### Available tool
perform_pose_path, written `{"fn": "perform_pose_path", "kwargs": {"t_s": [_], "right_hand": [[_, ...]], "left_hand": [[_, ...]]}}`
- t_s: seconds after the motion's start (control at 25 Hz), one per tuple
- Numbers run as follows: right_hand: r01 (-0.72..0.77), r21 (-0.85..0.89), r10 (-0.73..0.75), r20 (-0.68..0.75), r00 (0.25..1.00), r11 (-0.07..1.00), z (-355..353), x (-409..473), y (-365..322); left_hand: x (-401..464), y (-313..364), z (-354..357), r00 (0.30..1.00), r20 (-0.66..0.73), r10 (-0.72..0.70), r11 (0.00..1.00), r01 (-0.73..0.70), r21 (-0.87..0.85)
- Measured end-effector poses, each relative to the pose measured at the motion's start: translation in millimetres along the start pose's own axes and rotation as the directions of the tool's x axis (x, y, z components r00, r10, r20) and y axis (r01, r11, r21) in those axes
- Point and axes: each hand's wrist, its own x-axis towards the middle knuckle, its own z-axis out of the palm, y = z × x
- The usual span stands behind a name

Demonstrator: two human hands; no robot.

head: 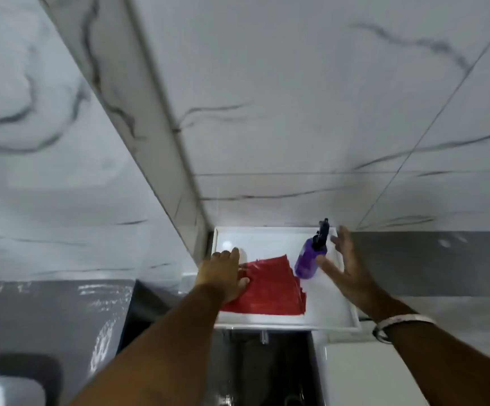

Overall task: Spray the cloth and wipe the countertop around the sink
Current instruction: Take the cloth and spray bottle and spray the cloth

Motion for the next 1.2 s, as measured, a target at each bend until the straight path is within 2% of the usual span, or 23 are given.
{"fn": "perform_pose_path", "kwargs": {"t_s": [0.16, 0.24, 0.32, 0.4, 0.48, 0.56, 0.64, 0.72, 0.8, 0.96, 1.04, 1.2], "right_hand": [[0.016, 0.103, -0.017, 0.003, 1.000, 0.994, 34.5, 16.7, 22.8], [0.023, 0.128, -0.015, -0.068, 0.998, 0.992, 41.2, 25.2, 32.8], [0.029, 0.110, -0.017, -0.113, 0.993, 0.993, 42.7, 31.3, 35.1], [0.013, 0.095, -0.003, -0.102, 0.995, 0.995, 40.7, 34.4, 32.3], [0.001, 0.137, 0.009, -0.077, 0.997, 0.991, 29.9, 35.9, 20.3], [0.032, 0.185, -0.023, -0.050, 0.998, 0.982, 9.6, 37.5, 2.1], [0.097, 0.242, -0.095, -0.020, 0.995, 0.966, -10.6, 36.1, -20.9], [0.138, 0.280, -0.149, 0.021, 0.989, 0.950, -26.8, 33.1, -46.5], [0.184, 0.313, -0.205, 0.035, 0.978, 0.932, -41.0, 29.1, -78.5], [0.156, 0.582, -0.272, 0.117, 0.955, 0.798, -57.5, 25.2, -146.3], [0.123, 0.645, -0.300, 0.171, 0.939, 0.754, -58.6, 22.4, -176.6], [0.224, 0.511, -0.350, 0.164, 0.922, 0.830, -65.0, 13.1, -214.2]], "left_hand": [[19.3, 1.0, 23.0, 0.953, 0.236, -0.190, 0.980, 0.198, -0.011], [28.5, 5.4, 21.4, 0.927, 0.308, -0.213, 0.971, 0.236, -0.038], [36.9, 4.1, 16.9, 0.910, 0.374, -0.179, 0.959, 0.246, -0.139], [34.9, 1.4, 10.3, 0.921, 0.364, -0.141, 0.931, 0.248, -0.268], [25.2, 2.1, -0.7, 0.938, 0.320, -0.132, 0.856, 0.271, -0.440], [14.8, 2.8, -24.2, 0.951, 0.306, -0.047, 0.752, 0.235, -0.616], [7.4, 6.1, -62.7, 0.952, 0.302, 0.050, 0.677, 0.190, -0.711], [4.9, 10.0, -106.2, 0.968, 0.230, 0.101, 0.647, 0.112, -0.754], [3.7, 13.8, -158.6, 0.987, 0.101, 0.124, 0.626, 0.002, -0.780], [8.5, 13.5, -265.4, 0.983, -0.130, 0.129, 0.682, -0.183, -0.708], [10.8, 12.6, -312.2, 0.966, -0.229, 0.121, 0.716, -0.245, -0.654], [4.2, 13.1, -376.7, 0.924, -0.365, 0.111, 0.749, -0.319, -0.581]]}}
